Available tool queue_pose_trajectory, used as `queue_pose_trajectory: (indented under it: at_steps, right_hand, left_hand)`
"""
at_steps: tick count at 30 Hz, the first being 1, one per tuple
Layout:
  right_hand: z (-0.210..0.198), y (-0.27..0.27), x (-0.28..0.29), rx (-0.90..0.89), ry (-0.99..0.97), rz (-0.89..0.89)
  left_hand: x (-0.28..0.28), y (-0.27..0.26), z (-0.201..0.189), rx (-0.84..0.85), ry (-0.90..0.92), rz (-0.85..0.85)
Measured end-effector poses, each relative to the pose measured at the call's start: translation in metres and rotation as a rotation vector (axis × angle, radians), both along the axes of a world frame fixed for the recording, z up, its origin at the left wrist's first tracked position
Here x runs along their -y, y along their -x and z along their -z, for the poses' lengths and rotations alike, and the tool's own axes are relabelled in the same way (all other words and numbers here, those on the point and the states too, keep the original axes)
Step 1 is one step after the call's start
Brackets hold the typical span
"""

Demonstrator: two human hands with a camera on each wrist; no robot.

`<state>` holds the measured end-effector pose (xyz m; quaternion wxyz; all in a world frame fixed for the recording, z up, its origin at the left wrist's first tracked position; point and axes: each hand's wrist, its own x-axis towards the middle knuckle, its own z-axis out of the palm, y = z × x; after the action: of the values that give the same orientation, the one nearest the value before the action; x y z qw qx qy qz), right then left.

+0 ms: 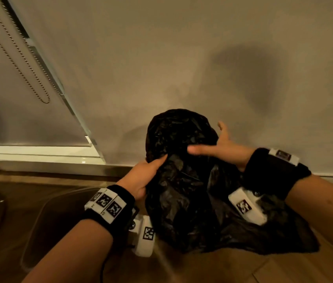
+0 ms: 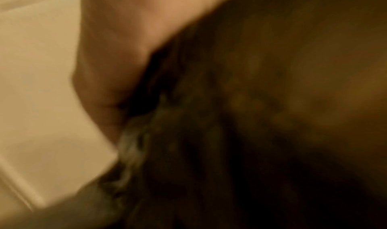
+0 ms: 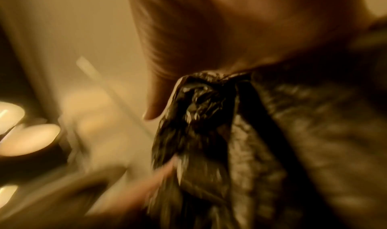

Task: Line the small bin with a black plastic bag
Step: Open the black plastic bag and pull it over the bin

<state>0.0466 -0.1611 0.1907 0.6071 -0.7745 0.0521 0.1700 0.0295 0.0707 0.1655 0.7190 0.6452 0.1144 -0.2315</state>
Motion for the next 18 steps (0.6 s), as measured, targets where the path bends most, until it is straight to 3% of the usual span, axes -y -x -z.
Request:
queue_pose_trajectory:
  at_steps: [2,5,9,12,14,16,18]
  right_hand:
    - [0.012,0.018,-0.006,0.117,0.177,-0.172]
    - [0.026,0.028,-0.010,0.163,0.234,-0.400]
    - [0.032,0.030,-0.004,0.175,0.444,-0.529]
    - [0.027,0.025,0.010,0.090,0.578,-0.532]
    - [0.022,0.018,0.017,0.143,0.613,-0.418]
    - [0.016,0.012,0.019,0.200,0.600,-0.302]
    - [0.014,0.008,0.017,0.198,0.535,-0.301]
  left_hand:
    - [0.003,-0.001,0.003,-0.014,0.113,-0.052]
    - [0.012,0.002,0.003,-0.035,0.240,-0.081]
    - [0.009,-0.005,0.001,-0.046,0.279,-0.166]
    - [0.001,-0.009,0.001,-0.037,0.308,-0.218]
    - [-0.003,-0.009,0.002,-0.039,0.339,-0.223]
    - [-0.005,-0.009,0.002,-0.037,0.354,-0.231]
    - [-0.003,-0.008,-0.001,-0.037,0.358,-0.246]
